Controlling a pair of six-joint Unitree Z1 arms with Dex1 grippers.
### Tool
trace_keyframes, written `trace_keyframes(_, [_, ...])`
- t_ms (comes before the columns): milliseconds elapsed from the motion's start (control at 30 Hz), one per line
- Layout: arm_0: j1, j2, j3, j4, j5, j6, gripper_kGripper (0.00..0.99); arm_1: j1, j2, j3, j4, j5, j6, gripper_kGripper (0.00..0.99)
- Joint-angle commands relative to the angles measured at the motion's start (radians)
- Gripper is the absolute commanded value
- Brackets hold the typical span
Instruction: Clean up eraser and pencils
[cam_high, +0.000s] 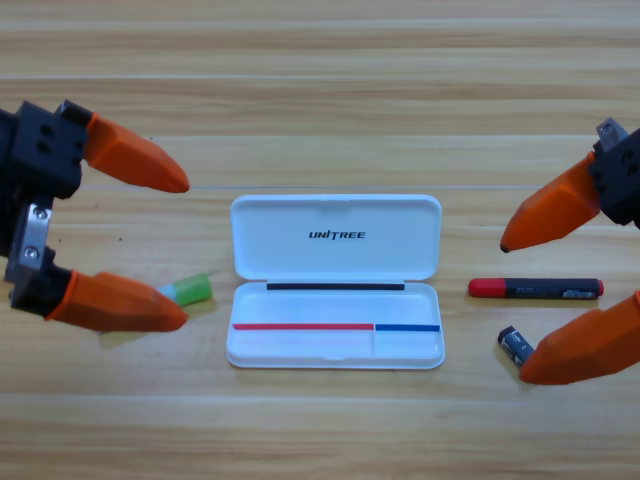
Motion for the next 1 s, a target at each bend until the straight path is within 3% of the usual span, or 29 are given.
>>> trace_keyframes(33, [-0.019, -0.014, 0.016, 0.011, 0.008, 0.001, 0.96, 0.02, 0.019, 0.03, -0.011, -0.026, 0.014, 0.986])
trace_keyframes(233, [-0.019, -0.031, 0.027, 0.014, 0.026, 0.011, 0.965, 0.02, 0.013, 0.042, -0.009, -0.052, 0.04, 0.986])
trace_keyframes(400, [-0.019, -0.041, 0.029, 0.014, 0.065, 0.021, 0.99, 0.008, 0.042, -0.016, 0.066, -0.185, 0.128, 0.988])
trace_keyframes(567, [-0.013, -0.009, 0.019, 0.017, 0.287, 0.083, 0.989, -0.021, 0.07, -0.036, 0.118, -0.279, 0.206, 0.986])
trace_keyframes(667, [0.055, 0.061, 0.001, 0.02, 0.394, 0.165, 0.988, -0.027, 0.134, -0.027, 0.118, -0.346, 0.246, 0.986])
trace_keyframes(800, [0.194, 0.206, -0.082, 0.078, 0.402, 0.258, 0.979, -0.072, 0.252, -0.024, 0.101, -0.38, 0.27, 0.988])
trace_keyframes(1000, [0.293, 0.407, -0.197, 0.167, 0.462, 0.323, 0.974, -0.115, 0.407, -0.026, 0.058, -0.405, 0.327, 0.989])
